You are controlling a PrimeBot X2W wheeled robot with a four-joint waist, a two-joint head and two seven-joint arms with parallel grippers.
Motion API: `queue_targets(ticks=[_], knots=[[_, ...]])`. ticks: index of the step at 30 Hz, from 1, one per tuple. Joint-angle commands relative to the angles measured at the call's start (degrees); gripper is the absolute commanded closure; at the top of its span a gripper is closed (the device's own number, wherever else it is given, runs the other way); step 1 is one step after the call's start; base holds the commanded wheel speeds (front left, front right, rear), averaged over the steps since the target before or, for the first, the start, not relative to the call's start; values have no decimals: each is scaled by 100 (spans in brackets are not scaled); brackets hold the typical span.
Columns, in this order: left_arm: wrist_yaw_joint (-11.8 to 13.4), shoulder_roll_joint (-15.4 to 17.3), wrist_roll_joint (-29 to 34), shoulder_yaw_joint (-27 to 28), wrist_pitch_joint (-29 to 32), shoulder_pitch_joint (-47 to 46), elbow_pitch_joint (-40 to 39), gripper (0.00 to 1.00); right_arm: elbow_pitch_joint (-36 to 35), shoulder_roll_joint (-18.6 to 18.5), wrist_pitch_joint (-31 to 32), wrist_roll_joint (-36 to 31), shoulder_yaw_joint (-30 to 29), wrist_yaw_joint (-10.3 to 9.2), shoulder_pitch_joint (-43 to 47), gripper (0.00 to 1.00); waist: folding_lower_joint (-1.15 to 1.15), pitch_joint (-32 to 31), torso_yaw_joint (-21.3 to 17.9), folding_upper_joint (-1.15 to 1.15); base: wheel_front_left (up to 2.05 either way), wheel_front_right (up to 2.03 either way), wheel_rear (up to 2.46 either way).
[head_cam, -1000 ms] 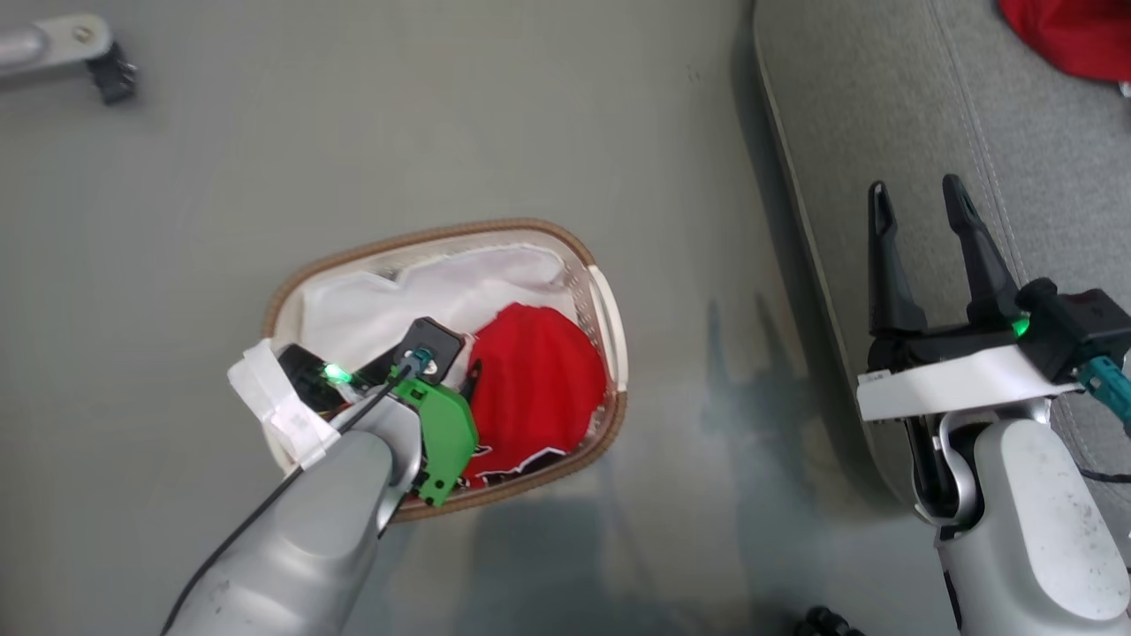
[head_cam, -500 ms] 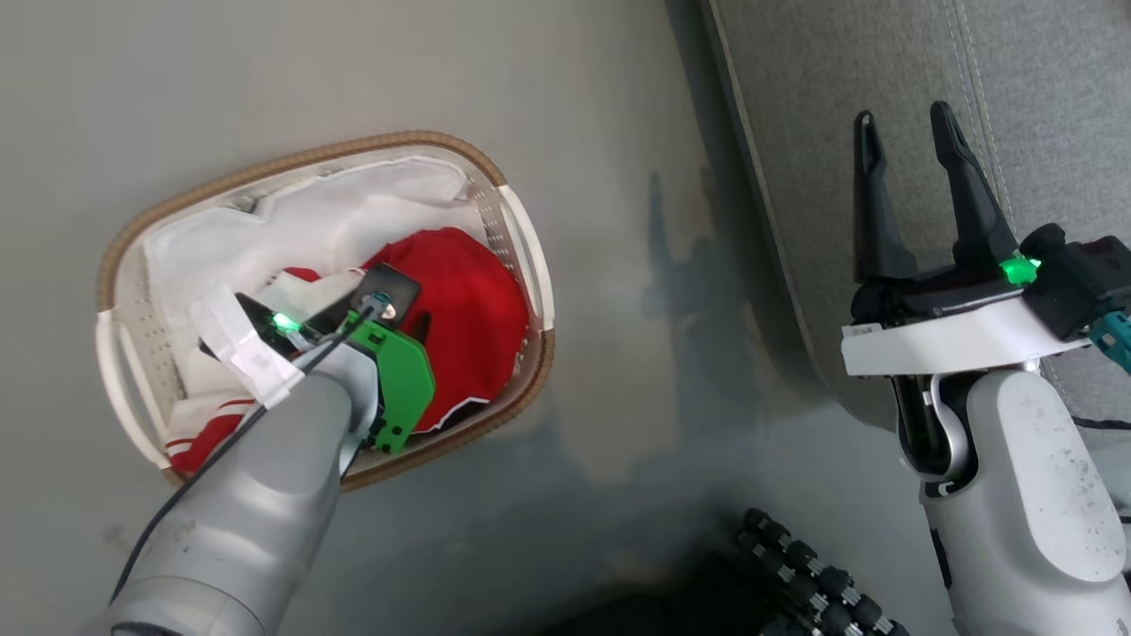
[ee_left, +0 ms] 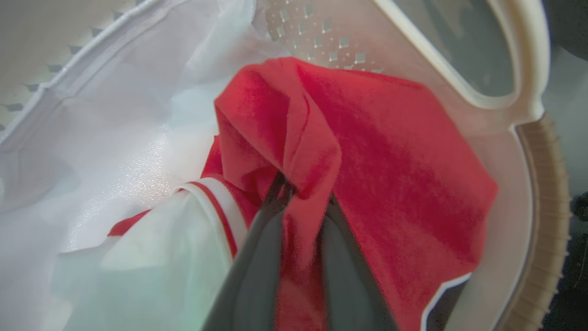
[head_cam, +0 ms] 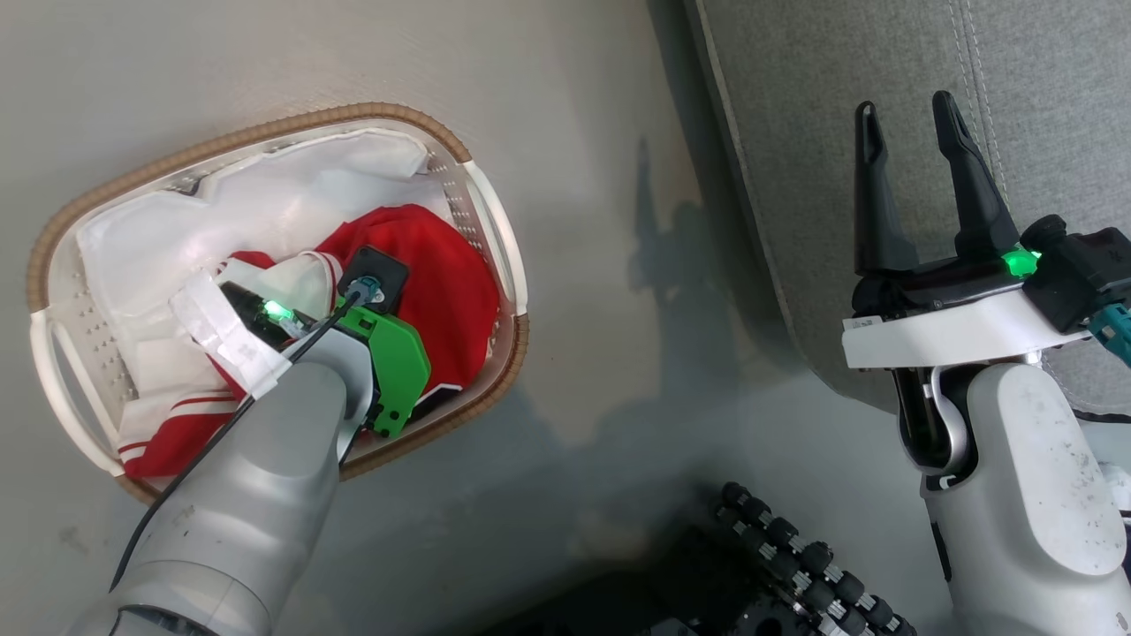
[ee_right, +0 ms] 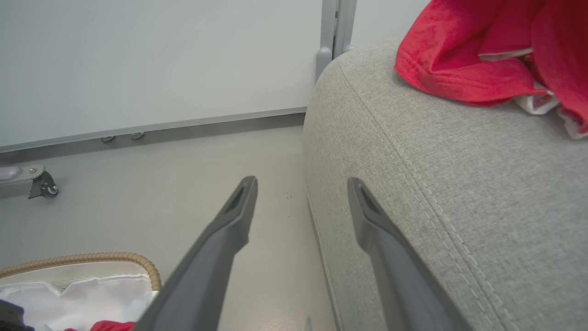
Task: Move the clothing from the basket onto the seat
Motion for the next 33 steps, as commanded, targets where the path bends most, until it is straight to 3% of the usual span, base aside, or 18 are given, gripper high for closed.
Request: queue_targets(ticks=[1, 12, 22, 33], knots=[[-23, -12, -55, 4, -82, -17, -16, 100, 34, -12, -13, -71, -37, -6, -26, 0, -1, -129, 123, 0, 0, 0, 0], [-40, -179, -382, -224, -770, 268, -346, 100, 387, -15, -13, -432, -268, -6, 154, 0, -1, -1084, 678, 0, 0, 0, 0], [-38, -257, -771, -932, -963, 649, -1145, 100, 904, -17, -13, -843, -496, -6, 663, 0, -1, -2600, 1268, 0, 0, 0, 0], [-38, 79, -1139, -1151, -1000, 476, -2281, 100, 1341, -16, -13, -1016, -546, -6, 1521, 0, -1, -4340, 1757, 0, 0, 0, 0]])
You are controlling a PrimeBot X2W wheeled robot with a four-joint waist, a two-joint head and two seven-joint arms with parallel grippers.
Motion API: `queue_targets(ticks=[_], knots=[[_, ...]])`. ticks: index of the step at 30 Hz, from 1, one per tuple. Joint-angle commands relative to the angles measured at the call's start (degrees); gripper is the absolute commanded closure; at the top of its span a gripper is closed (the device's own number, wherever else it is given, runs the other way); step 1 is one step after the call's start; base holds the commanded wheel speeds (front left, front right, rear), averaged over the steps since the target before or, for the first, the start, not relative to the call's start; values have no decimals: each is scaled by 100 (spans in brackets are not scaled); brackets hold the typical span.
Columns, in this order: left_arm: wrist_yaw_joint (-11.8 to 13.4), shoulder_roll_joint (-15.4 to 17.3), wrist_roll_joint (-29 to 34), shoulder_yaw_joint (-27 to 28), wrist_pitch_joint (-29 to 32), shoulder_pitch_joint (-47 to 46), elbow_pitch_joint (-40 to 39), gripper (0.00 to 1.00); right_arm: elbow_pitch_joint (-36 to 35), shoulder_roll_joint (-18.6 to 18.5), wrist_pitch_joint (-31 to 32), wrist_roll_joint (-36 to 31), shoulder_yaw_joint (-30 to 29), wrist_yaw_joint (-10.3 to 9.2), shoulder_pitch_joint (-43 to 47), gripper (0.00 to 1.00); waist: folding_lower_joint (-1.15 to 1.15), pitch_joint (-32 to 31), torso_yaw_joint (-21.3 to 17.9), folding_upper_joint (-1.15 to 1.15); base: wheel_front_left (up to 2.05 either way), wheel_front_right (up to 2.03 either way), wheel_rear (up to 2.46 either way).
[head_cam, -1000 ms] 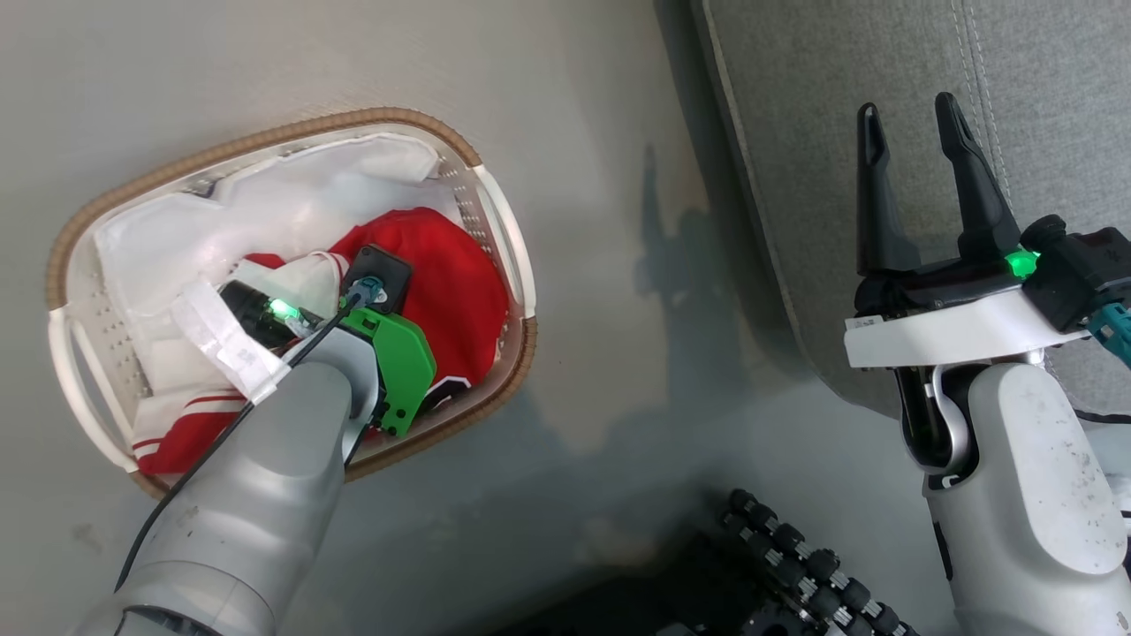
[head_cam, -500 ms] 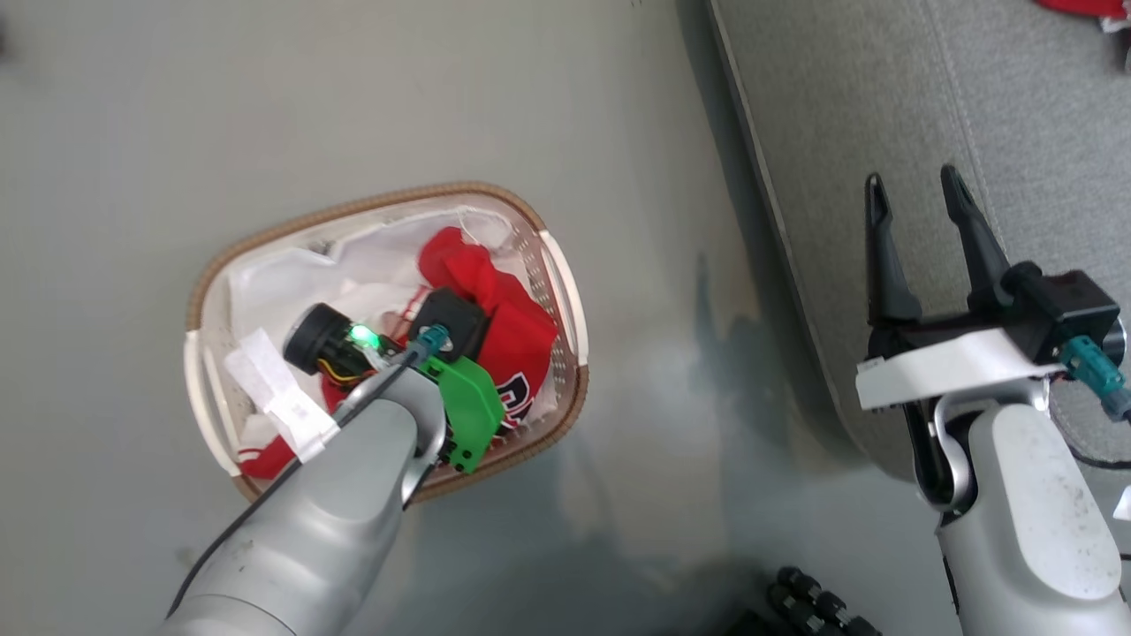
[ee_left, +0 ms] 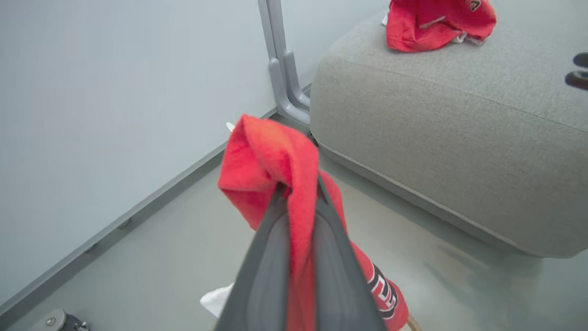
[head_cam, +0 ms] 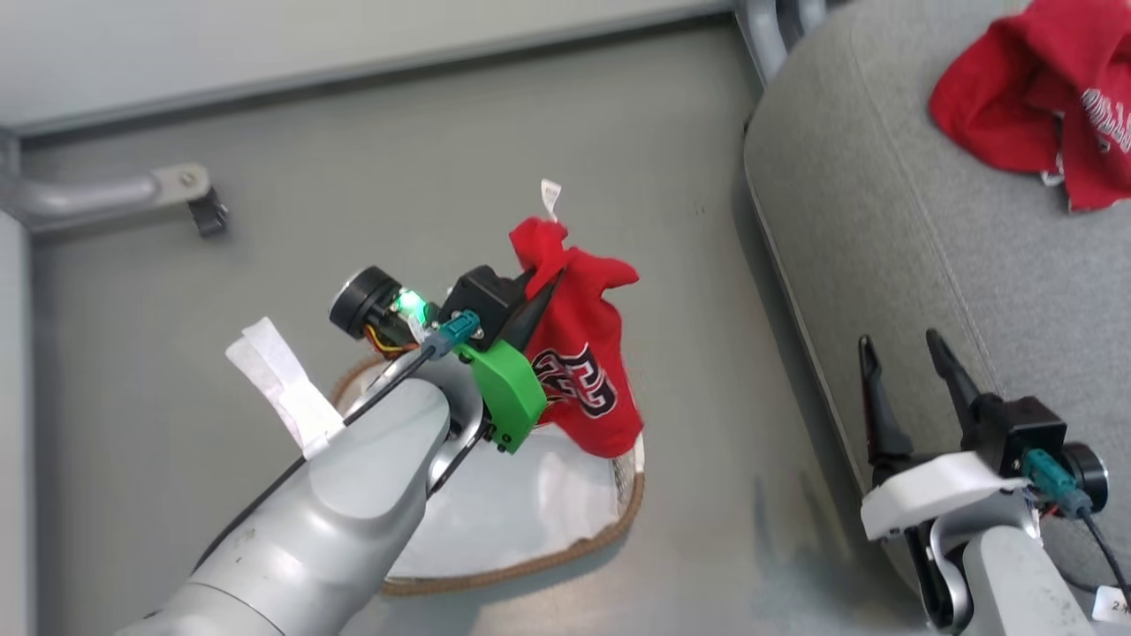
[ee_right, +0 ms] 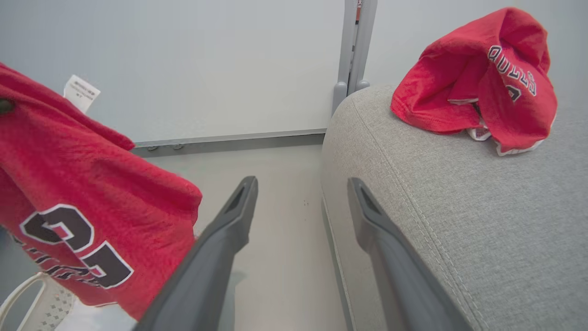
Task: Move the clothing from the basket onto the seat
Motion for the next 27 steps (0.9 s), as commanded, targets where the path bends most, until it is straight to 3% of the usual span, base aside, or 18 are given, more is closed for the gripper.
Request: queue_targets(ticks=[1, 8, 17, 27], knots=[[-9, 50, -22, 8, -23, -31, -137, 100, 56, -24, -13, -23, 4, -6, 168, 0, 1, -1242, 590, 0, 0, 0, 0], [-9, 175, -208, 127, 10, -536, -683, 100, 163, -23, -13, 6, 277, -6, 262, 0, 1, -1694, 646, 0, 0, 0, 0], [-9, 315, -368, 279, 246, -1304, -1002, 100, 213, -22, -13, 104, 772, -6, 43, 0, 1, -1815, 585, 0, 0, 0, 0], [-2, 386, -498, 310, 349, -1505, -1220, 100, 79, -22, -13, 166, 1541, -6, -386, 0, 1, -1866, 570, 0, 0, 0, 0]])
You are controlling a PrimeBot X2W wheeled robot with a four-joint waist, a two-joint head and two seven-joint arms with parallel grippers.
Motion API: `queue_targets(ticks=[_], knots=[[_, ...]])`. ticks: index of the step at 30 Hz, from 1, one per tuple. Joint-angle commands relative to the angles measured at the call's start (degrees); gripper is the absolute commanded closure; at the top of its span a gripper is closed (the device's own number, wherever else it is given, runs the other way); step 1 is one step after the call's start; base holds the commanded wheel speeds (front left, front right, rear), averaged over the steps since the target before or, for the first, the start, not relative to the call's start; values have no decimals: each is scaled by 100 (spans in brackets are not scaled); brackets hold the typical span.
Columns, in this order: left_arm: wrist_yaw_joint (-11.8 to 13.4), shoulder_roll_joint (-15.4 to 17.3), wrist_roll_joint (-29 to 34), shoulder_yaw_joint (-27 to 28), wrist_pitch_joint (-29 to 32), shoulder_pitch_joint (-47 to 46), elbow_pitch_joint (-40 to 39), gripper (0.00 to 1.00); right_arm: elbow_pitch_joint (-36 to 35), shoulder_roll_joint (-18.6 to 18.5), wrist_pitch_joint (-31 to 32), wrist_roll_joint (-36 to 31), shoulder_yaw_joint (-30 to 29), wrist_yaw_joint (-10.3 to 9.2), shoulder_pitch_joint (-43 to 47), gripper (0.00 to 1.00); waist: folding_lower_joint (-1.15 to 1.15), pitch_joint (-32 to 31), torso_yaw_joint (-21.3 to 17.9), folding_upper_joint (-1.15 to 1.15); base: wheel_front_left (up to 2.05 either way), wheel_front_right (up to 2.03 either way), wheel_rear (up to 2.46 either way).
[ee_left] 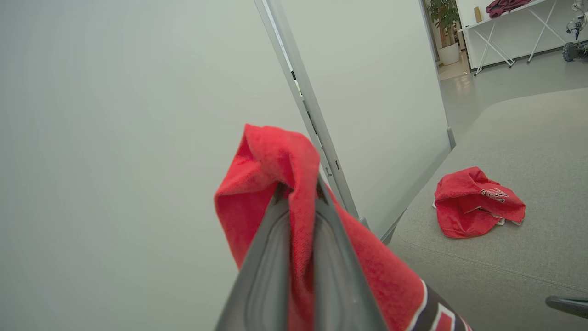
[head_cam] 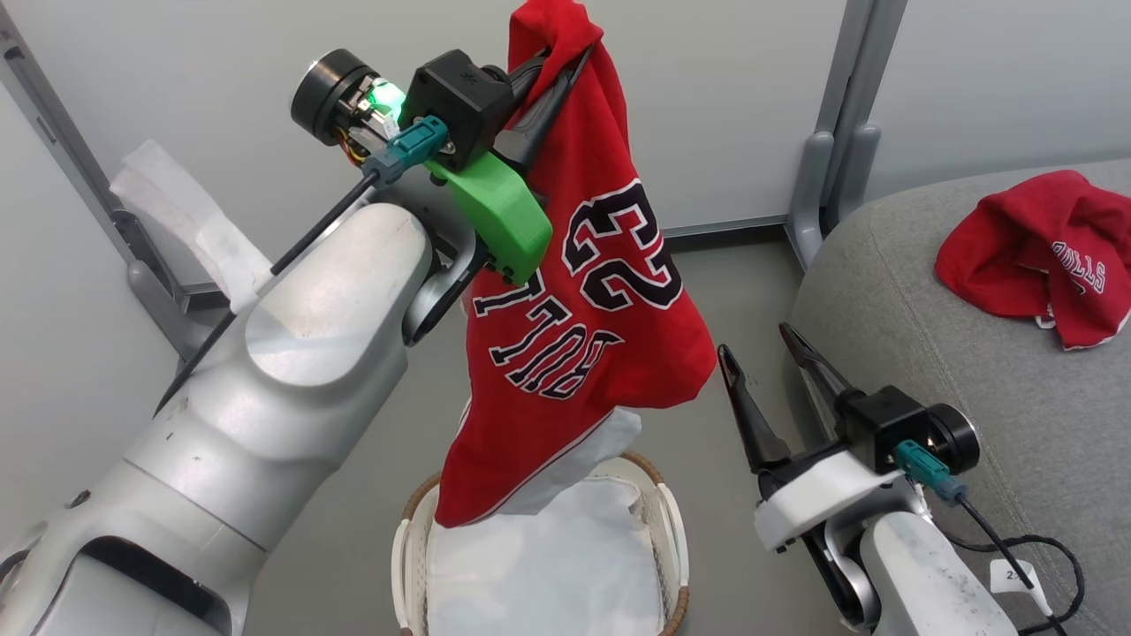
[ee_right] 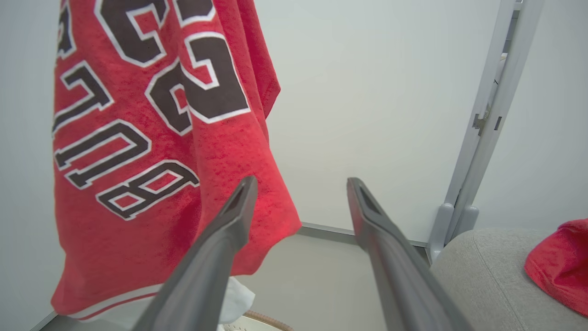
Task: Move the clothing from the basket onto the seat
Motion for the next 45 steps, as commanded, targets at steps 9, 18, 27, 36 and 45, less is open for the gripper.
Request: queue_targets(ticks=[9, 18, 27, 36, 45], knots=[[29, 64, -77, -18, 33, -126, -218, 100, 299, -21, -12, -298, 486, -6, -757, 0, 1, -8, 92, 0, 0, 0, 0], [40, -35, -73, -138, 66, -163, -477, 100, 1305, -20, -12, -597, 854, -6, -1627, 0, 1, -1, 205, 0, 0, 0, 0], [34, 22, -176, -228, 108, 32, -674, 100, 2278, -22, -13, 4, 1631, -6, -2287, 100, 1, 6, 362, 0, 0, 0, 0], [174, 193, -441, -109, 101, 467, -543, 100, 2363, -118, -13, 218, 1706, -7, -2470, 100, 1, -1, 347, 0, 0, 0, 0], [301, 274, -744, 5, -74, 1109, -392, 0, 2187, -437, -13, 186, 1446, -6, -2595, 100, 1, -17, 121, 0, 0, 0, 0]])
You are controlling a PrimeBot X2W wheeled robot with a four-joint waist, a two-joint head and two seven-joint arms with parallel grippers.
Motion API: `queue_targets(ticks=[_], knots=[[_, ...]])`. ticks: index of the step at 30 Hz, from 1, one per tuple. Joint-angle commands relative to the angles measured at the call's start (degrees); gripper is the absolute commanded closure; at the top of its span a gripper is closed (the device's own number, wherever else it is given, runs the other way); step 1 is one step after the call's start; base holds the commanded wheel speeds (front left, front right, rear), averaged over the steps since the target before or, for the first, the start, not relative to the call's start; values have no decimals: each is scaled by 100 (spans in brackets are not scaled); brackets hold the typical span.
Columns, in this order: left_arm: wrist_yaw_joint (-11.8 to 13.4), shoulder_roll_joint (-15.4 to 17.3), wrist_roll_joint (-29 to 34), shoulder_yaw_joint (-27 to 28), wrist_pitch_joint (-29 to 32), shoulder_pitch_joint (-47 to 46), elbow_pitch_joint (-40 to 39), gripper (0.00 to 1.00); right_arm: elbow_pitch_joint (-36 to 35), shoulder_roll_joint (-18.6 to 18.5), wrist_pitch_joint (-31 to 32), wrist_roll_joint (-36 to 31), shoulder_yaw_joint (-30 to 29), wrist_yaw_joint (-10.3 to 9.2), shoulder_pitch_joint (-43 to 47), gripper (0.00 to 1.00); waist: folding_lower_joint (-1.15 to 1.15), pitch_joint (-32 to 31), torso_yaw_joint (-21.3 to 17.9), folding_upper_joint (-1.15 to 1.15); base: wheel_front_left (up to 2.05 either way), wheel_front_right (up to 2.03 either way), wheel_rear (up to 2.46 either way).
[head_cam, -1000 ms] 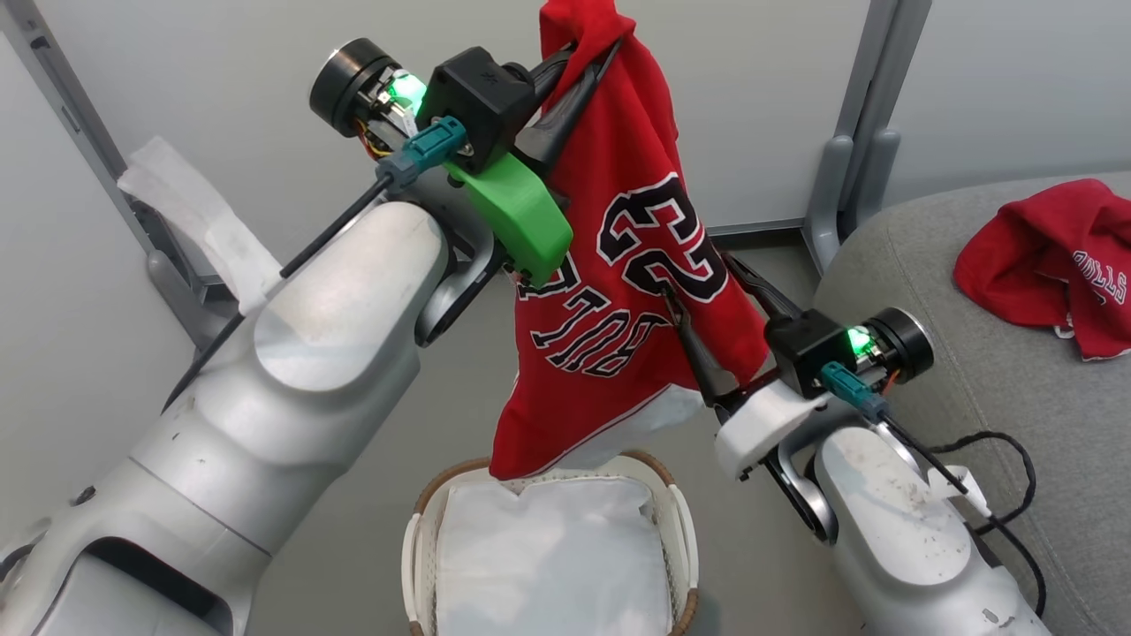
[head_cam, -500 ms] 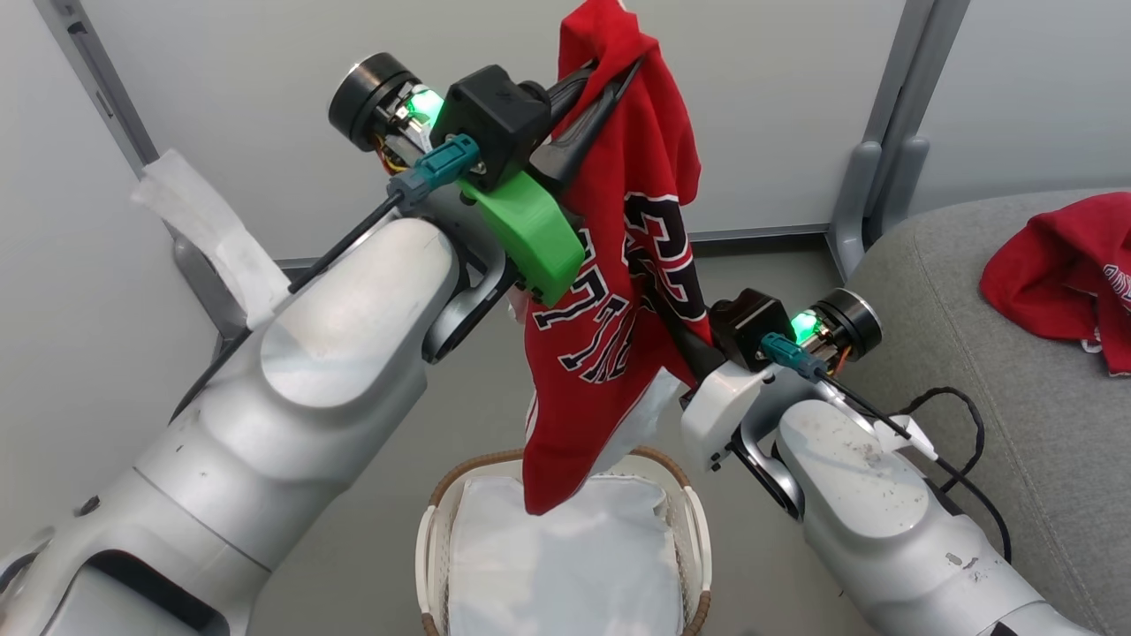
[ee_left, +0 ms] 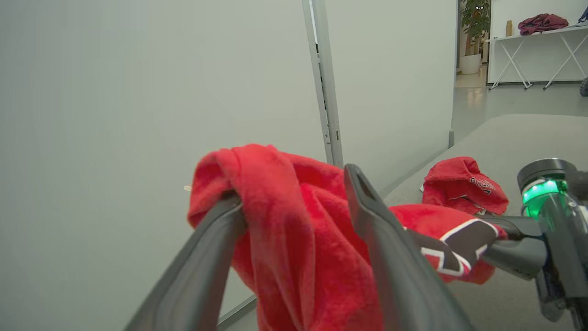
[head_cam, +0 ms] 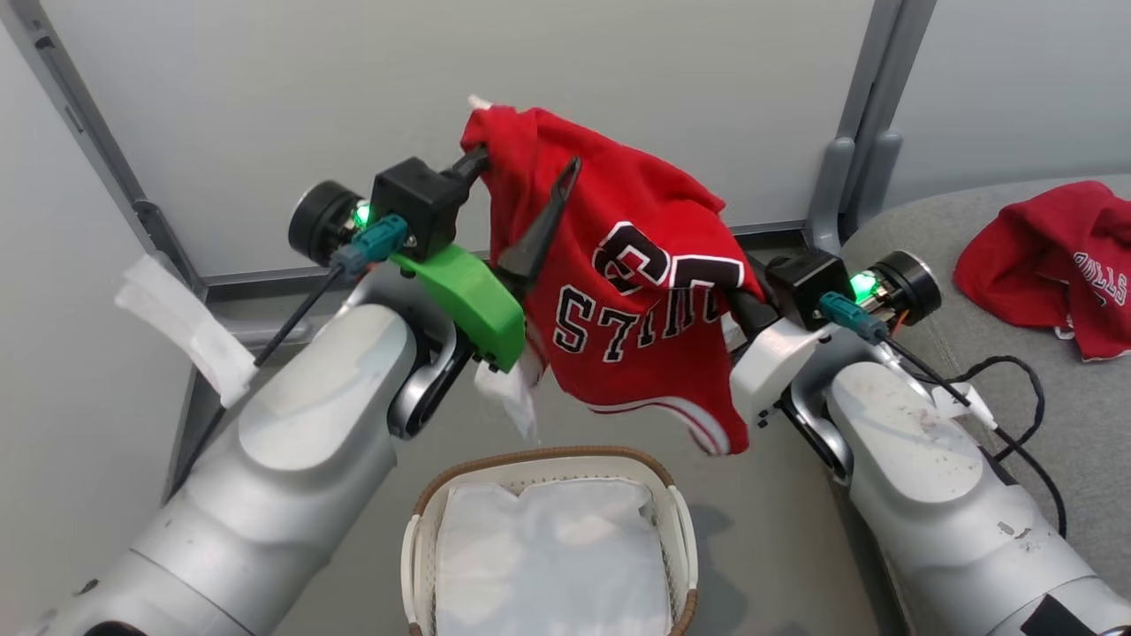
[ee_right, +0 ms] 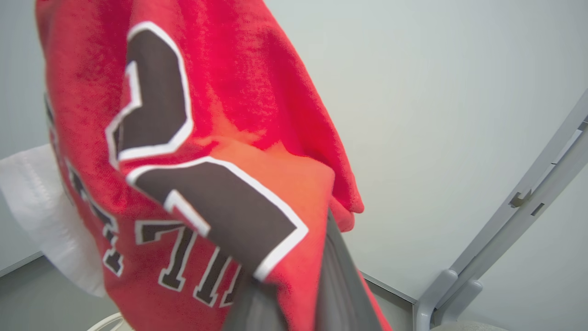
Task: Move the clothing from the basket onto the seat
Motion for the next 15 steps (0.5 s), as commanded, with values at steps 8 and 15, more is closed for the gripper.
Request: queue_targets(ticks=[8, 15], knots=[[32, -136, -86, -183, -209, 859, 87, 0, -48, -373, -13, -124, -355, -7, -103, 100, 0, 41, -441, 0, 0, 0, 0], [135, -278, 44, -209, -307, 1419, 74, 0, -4, -660, -13, -206, -577, -7, -124, 100, 0, 194, -1070, 0, 0, 0, 0]])
